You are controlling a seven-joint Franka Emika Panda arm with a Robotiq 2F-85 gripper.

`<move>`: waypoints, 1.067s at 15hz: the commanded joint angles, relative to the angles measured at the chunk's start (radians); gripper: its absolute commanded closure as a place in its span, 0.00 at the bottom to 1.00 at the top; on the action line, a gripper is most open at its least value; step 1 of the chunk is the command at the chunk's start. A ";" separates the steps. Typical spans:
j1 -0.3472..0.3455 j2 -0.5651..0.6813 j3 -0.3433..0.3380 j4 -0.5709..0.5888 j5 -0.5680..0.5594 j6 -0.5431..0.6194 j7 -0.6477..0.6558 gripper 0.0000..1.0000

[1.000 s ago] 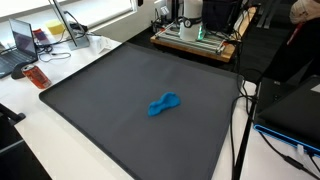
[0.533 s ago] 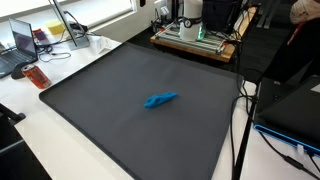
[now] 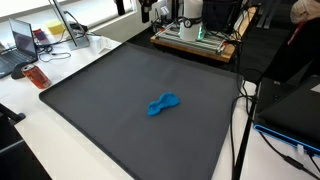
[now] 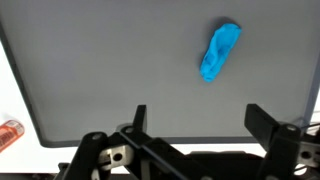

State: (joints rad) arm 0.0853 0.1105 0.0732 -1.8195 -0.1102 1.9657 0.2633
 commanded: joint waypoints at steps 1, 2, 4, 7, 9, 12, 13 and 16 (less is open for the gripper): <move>0.048 0.057 -0.002 0.026 -0.107 0.012 0.264 0.00; 0.068 0.063 0.000 0.025 -0.139 0.003 0.339 0.00; 0.107 0.082 0.006 0.029 -0.195 -0.019 0.451 0.00; 0.149 0.112 0.021 0.041 -0.191 -0.036 0.575 0.00; 0.171 0.129 0.035 0.044 -0.177 -0.050 0.604 0.00; 0.213 0.155 0.053 0.034 -0.230 -0.004 0.640 0.00; 0.226 0.160 0.057 0.027 -0.262 0.018 0.625 0.00; 0.225 0.153 0.058 0.016 -0.234 0.007 0.611 0.00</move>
State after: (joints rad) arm 0.3108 0.2624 0.1301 -1.8080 -0.3450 1.9764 0.8745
